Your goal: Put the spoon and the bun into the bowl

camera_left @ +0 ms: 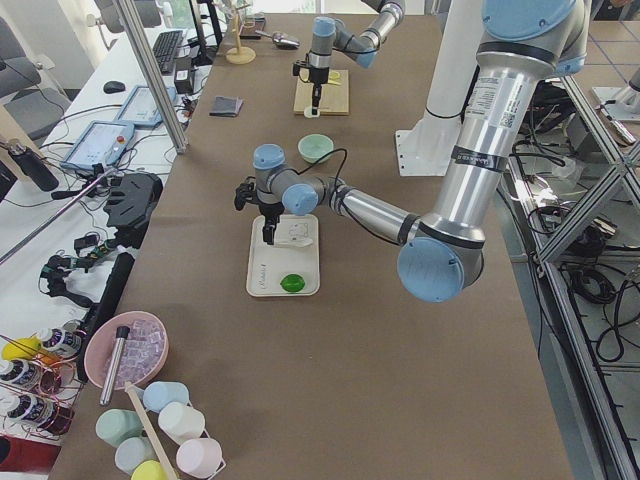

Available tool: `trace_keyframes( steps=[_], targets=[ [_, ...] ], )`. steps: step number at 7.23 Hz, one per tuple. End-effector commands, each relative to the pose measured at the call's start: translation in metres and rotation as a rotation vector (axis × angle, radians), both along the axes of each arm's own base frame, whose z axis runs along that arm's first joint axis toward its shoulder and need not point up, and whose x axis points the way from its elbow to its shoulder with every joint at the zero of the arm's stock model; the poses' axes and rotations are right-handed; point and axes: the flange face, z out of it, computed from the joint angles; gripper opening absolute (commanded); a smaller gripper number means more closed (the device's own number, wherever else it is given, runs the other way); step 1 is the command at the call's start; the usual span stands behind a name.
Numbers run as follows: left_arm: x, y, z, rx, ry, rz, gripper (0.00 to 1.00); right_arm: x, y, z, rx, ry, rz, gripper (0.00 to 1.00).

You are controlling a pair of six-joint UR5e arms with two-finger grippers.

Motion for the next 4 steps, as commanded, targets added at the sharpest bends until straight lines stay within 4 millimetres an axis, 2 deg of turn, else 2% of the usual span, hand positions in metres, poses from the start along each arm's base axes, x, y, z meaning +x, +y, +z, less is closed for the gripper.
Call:
trace_keyframes(
  steps=[1, 2, 3, 4],
  targets=[
    [0.01, 0.004, -0.006, 0.006, 0.007, 0.015, 0.93, -0.055, 0.038, -0.08, -0.019, 0.005, 0.03, 0.0],
    [0.01, 0.004, -0.008, 0.002, 0.009, 0.008, 0.93, -0.071, 0.035, -0.094, -0.016, 0.029, 0.044, 0.0],
    [0.013, 0.006, -0.009, 0.001, 0.012, 0.01, 0.93, -0.077, 0.028, -0.091, -0.011, 0.044, 0.058, 0.0],
    [0.02, 0.011, -0.012, -0.014, 0.019, 0.006, 0.93, -0.081, 0.024, -0.086, -0.004, 0.059, 0.074, 0.09]
  ],
)
